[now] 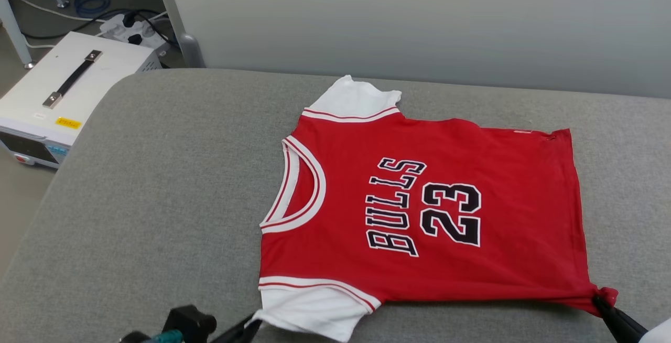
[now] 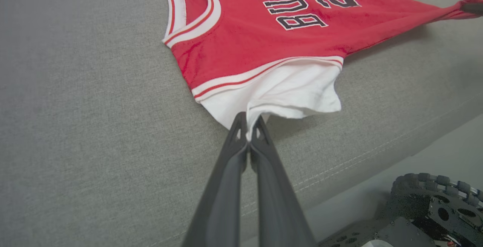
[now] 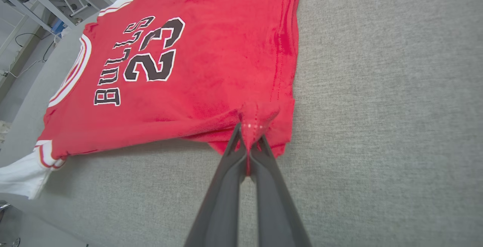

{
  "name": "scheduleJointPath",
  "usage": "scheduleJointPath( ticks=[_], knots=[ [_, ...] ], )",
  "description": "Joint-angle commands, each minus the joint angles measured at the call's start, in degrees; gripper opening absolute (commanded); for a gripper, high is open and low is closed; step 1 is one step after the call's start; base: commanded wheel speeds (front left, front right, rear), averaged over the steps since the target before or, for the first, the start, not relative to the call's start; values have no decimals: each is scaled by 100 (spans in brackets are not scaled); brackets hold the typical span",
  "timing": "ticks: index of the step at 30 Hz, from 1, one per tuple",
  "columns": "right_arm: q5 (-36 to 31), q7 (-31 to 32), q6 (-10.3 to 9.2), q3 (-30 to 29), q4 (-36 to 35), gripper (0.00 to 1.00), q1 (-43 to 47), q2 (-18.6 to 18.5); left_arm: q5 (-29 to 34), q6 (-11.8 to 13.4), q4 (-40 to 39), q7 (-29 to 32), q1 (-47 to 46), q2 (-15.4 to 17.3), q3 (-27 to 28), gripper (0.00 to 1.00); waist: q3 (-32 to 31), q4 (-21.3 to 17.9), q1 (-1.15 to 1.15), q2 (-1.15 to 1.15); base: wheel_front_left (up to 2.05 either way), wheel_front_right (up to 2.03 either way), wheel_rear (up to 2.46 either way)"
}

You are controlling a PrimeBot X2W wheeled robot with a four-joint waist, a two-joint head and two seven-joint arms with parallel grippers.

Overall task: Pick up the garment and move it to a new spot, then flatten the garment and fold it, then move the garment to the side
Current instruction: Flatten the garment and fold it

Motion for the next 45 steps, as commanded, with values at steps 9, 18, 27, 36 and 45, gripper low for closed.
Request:
scheduleJointPath(
  ticks=[9, 18, 27, 36, 45],
  knots=[
    [-201, 420, -4, -456, -537, 0, -471, 185, 355, -64, -87, 227, -1300, 106, 280, 0, 644, -237, 1, 0, 0, 0, 0],
    [-623, 972, -4, -430, -470, 0, -1420, 300, 357, -465, 472, 747, -2505, 7, 320, 0, 1203, -462, 1, 0, 0, 0, 0],
    [-991, 1265, -4, -135, 211, 0, -2422, 397, 413, -835, 1508, 1041, -3607, -229, 149, 0, 1602, -587, 1, 0, 0, 0, 0],
    [-1120, 1248, -4, 188, 619, 0, -2879, 399, 454, -925, 2225, 811, -4056, -434, 64, 0, 1773, -620, 1, 0, 0, 0, 0],
    [-1345, 913, -4, 452, 1171, 100, -3152, 414, 460, -804, 3162, 107, -4148, -882, 82, 100, 1485, -541, 1, 0, 0, 0, 0]
  ],
)
